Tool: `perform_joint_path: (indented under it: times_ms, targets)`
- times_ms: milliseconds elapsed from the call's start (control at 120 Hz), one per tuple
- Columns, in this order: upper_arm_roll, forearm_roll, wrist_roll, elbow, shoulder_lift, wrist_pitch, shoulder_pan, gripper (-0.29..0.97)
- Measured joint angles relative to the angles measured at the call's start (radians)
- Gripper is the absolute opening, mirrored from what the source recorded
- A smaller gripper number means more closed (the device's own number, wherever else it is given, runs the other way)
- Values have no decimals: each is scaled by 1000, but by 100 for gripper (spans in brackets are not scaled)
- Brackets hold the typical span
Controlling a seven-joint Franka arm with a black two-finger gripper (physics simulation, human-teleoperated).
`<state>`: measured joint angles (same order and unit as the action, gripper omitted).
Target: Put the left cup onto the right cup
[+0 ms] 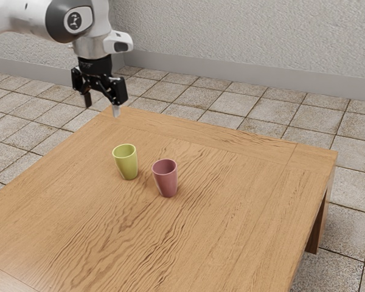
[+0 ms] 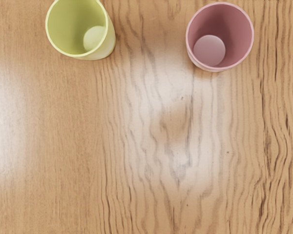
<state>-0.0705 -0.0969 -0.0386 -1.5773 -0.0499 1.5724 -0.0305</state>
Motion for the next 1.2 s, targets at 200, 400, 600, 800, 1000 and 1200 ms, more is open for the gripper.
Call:
perform_joint_path:
  times_ms: [200,400,600,800,1000,1200]
  targets:
    - [0,0,0,0,-1,6,13,68]
    - [0,-1,1,0,-4,12,18,68]
    - [-3,-1,1,0,-35,27,-6,68]
    - [-3,-1,3,1,-65,51,-34,68]
    - [-5,1,4,0,-104,74,-54,68]
    - [-7,2,7,-17,-133,115,-48,68]
